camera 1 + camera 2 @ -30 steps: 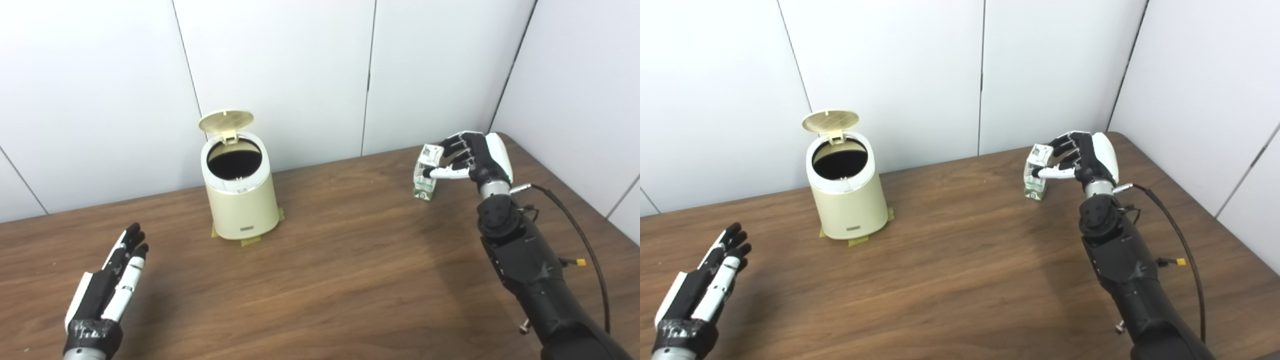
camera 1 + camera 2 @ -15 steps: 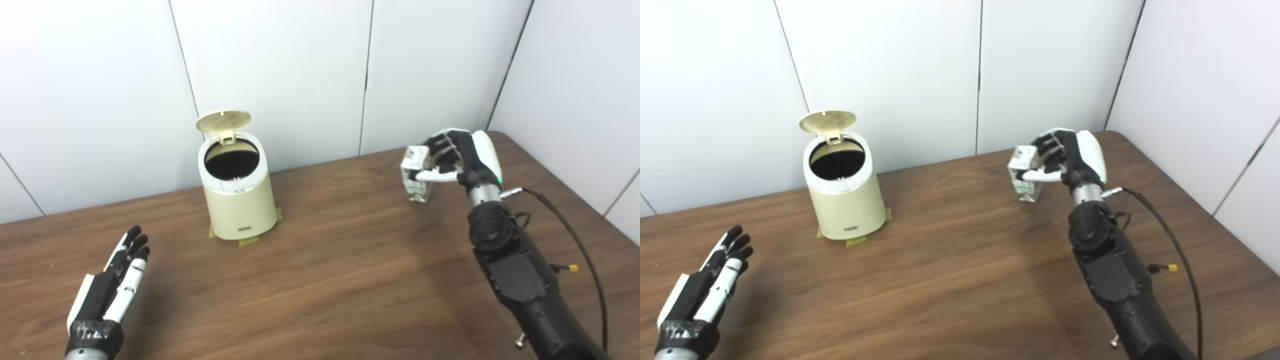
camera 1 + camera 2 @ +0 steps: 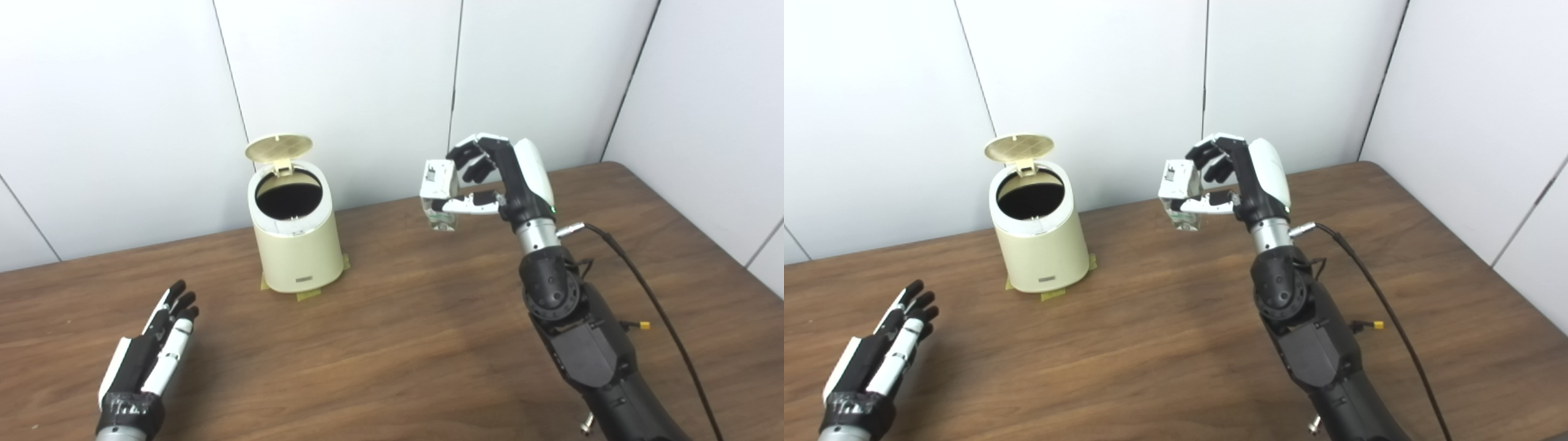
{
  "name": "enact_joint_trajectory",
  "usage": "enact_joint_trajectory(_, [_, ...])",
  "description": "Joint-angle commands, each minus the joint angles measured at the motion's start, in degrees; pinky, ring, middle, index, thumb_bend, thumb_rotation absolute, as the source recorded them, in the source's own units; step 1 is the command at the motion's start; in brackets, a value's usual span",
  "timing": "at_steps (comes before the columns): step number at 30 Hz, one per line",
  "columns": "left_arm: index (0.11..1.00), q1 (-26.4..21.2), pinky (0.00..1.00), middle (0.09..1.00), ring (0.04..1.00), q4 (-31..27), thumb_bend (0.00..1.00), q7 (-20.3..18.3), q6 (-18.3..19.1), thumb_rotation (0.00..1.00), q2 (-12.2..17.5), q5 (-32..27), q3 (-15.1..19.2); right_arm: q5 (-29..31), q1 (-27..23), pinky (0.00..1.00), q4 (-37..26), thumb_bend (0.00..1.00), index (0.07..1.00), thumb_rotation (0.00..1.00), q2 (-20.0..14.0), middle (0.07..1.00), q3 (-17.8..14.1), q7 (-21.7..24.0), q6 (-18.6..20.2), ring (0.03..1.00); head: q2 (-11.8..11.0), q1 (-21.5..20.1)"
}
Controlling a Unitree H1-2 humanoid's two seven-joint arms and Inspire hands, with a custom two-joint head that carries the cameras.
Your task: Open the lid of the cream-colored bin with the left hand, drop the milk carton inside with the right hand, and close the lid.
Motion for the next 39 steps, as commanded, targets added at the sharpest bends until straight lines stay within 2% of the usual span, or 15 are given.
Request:
enact_joint_trajectory(1, [0.970,-1.0,0.96,0.949,0.945,-0.2,0.24,0.8,-2.6,0.66,-0.4,0.3,-0.1,-1.0,-4.8,0.44,-3.7,0.52,0.468,0.00,0.4,0.497,0.0,-0.2,-2.2,0.458,0.0,1.0])
enact_joint_trajectory(4, [0.965,-0.6,0.96,0.947,0.946,0.4,0.27,0.8,-3.7,0.65,-1.0,0.3,-0.4,-2.0,-6.2,0.40,-5.2,0.52,0.473,0.00,1.8,0.507,0.9,0.7,-1.8,0.421,-0.2,3.6])
enact_joint_trajectory(9, [0.960,0.0,0.93,0.939,0.934,0.5,0.29,1.5,-4.3,0.70,-1.6,2.2,-1.4,-1.6,-8.8,0.35,-7.0,0.52,0.478,0.00,5.4,0.516,1.3,2.1,-0.2,0.380,-0.8,6.8])
enact_joint_trajectory(13, [0.962,0.6,0.95,0.942,0.941,0.8,0.30,2.2,-5.2,0.74,-1.7,3.7,-2.4,-3.3,-10.8,0.32,-6.3,0.52,0.485,0.00,6.3,0.511,2.0,2.1,-1.5,0.374,-1.0,9.0])
enact_joint_trajectory(19, [0.967,0.8,0.97,0.953,0.950,2.5,0.32,2.8,-7.4,0.78,-2.0,4.5,-2.5,-2.2,-14.2,0.27,-5.2,0.52,0.494,0.00,7.3,0.513,2.2,2.9,-1.9,0.373,-1.8,10.7])
enact_joint_trajectory(23, [0.966,0.6,0.98,0.953,0.962,3.6,0.33,3.1,-8.3,0.77,-2.6,4.1,-2.3,-1.7,-16.6,0.29,-4.6,0.52,0.493,0.00,8.6,0.516,2.8,4.1,-0.7,0.378,-2.5,11.7])
enact_joint_trajectory(26, [0.966,0.6,0.98,0.961,0.974,3.8,0.34,3.3,-8.3,0.77,-3.0,4.2,-2.4,-1.1,-17.8,0.31,-2.5,0.52,0.483,0.00,8.3,0.517,3.5,4.5,-3.6,0.370,-2.7,12.1])
enact_joint_trajectory(30, [0.963,0.6,0.94,0.949,0.954,4.3,0.33,3.4,-9.4,0.75,-3.4,4.2,-2.4,-1.7,-19.2,0.32,0.3,0.52,0.476,0.00,9.5,0.523,4.3,3.7,-4.9,0.370,-3.3,12.5])
enact_joint_trajectory(35, [0.963,0.9,0.98,0.948,0.957,4.1,0.32,3.8,-9.4,0.75,-3.5,4.3,-2.9,-1.7,-20.3,0.42,4.3,0.52,0.465,0.00,10.7,0.514,5.4,4.0,-6.4,0.428,-3.6,13.0])
enact_joint_trajectory(38, [0.964,1.0,0.95,0.950,0.955,4.3,0.32,4.0,-9.8,0.76,-3.6,4.3,-2.9,-3.4,-20.3,0.41,5.9,0.52,0.467,0.00,11.1,0.516,6.7,3.1,-7.4,0.422,-4.3,13.1])
enact_joint_trajectory(39, [0.963,1.0,0.94,0.948,0.953,4.3,0.32,4.2,-9.9,0.75,-3.7,4.6,-3.0,-3.5,-20.3,0.44,6.4,0.52,0.464,0.00,11.4,0.514,7.1,3.0,-8.0,0.428,-4.4,13.2])
